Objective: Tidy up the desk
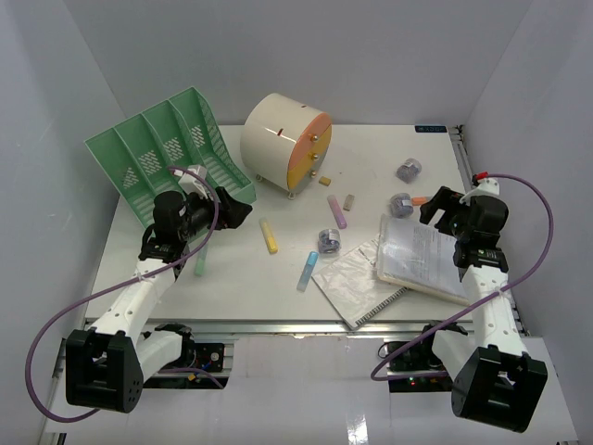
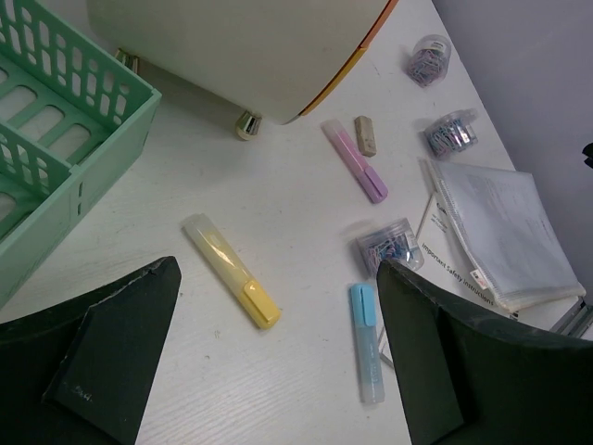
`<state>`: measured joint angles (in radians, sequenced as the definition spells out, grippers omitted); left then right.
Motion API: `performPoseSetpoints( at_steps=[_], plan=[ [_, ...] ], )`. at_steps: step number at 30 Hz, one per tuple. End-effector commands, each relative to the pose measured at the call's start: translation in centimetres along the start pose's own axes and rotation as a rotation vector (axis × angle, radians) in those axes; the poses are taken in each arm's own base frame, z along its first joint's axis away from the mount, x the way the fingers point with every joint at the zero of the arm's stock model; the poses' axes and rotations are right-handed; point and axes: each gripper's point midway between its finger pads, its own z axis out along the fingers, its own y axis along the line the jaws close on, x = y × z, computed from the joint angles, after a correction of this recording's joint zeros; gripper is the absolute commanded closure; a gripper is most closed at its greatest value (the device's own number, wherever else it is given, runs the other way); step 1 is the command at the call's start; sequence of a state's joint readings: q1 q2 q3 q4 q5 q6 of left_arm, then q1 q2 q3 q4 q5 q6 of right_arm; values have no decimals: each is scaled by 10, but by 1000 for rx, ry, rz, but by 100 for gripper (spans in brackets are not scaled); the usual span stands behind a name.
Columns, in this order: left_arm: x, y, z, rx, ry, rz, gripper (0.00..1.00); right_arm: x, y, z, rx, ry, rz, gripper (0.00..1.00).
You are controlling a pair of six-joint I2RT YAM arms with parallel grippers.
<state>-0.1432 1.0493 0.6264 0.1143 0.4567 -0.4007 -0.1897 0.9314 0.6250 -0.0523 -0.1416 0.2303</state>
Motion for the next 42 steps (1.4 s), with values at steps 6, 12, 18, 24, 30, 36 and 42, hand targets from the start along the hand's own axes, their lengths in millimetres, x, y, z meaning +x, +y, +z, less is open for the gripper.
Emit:
performPoseSetpoints(
  at_steps=[6,12,18,24,30,36,42],
  plan=[
    [-19,-11,-1,33,-28,20,2,10,82,-23,-599,-20,-431,10],
    [-20,-14,-2,40,-30,19,2,34,126,-25,-819,212,-594,10],
    [-21,-15,-3,42,-33,34,2,8,173,-8,-909,214,-538,10],
    [-23,-15,-4,44,-40,49,2,-23,201,50,-698,260,-384,4],
    [-23,-15,-5,43,-46,61,2,-45,248,76,-782,269,-149,6],
    [-23,-15,-4,46,-43,66,2,-51,295,95,-907,256,-118,15],
    [-22,-13,-2,43,-39,68,2,-63,321,113,-1038,200,-119,29]
  ],
)
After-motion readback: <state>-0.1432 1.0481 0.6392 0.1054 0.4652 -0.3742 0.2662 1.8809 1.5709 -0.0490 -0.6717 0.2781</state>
